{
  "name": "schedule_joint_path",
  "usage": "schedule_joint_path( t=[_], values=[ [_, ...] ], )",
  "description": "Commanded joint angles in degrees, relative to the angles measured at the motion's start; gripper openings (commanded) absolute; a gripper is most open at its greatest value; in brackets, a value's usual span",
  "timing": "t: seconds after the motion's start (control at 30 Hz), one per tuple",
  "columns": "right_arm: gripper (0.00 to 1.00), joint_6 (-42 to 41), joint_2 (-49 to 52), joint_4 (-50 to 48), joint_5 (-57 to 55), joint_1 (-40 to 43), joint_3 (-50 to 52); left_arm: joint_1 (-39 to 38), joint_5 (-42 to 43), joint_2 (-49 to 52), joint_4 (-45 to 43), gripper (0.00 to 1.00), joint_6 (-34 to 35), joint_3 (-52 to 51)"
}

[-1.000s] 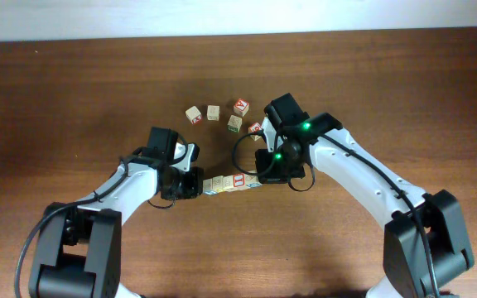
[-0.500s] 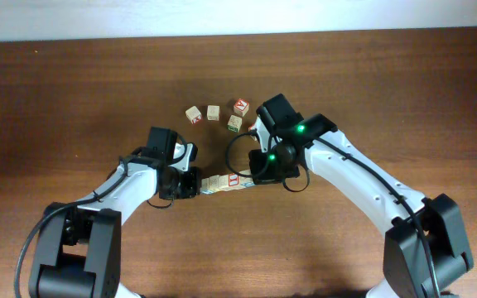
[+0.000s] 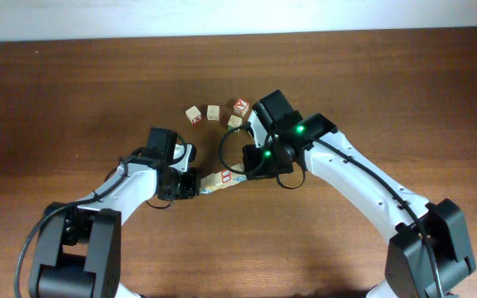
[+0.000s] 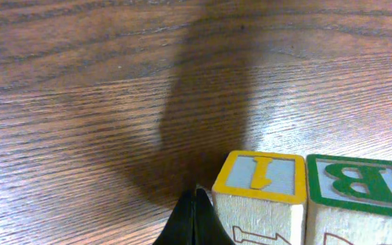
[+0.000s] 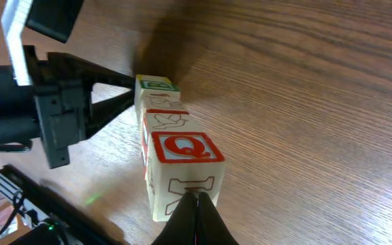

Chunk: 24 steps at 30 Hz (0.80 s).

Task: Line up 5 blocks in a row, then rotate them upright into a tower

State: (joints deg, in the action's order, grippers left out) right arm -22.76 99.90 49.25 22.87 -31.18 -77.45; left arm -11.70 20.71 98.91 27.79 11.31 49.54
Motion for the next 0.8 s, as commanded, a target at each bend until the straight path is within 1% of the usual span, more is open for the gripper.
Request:
schedule_joint_path(
  t=[0.0,0.27,0.6,0.77],
  values=[
    [0.04,-1.6,1.2,-1.6,5.1,-3.0,-0.2,-1.5,9.9,0.1,-0.8,0.0,-2.0,0.1],
    [0.04,-2.9,1.5,-3.9,5.1,-4.9,-0.1,-1.5,9.5,0.1,-0.9,0.0,-2.0,0.1],
    [0.04,-3.1,1.7,-4.1,4.9,-4.9,-0.1,-1.5,9.5,0.1,-0.8,0.0,-2.0,0.1],
    [0.04,-3.8,1.7,-4.5,3.3,-4.9,-0.1,-1.5,8.2,0.1,-0.7,0.0,-2.0,0.1]
  ],
)
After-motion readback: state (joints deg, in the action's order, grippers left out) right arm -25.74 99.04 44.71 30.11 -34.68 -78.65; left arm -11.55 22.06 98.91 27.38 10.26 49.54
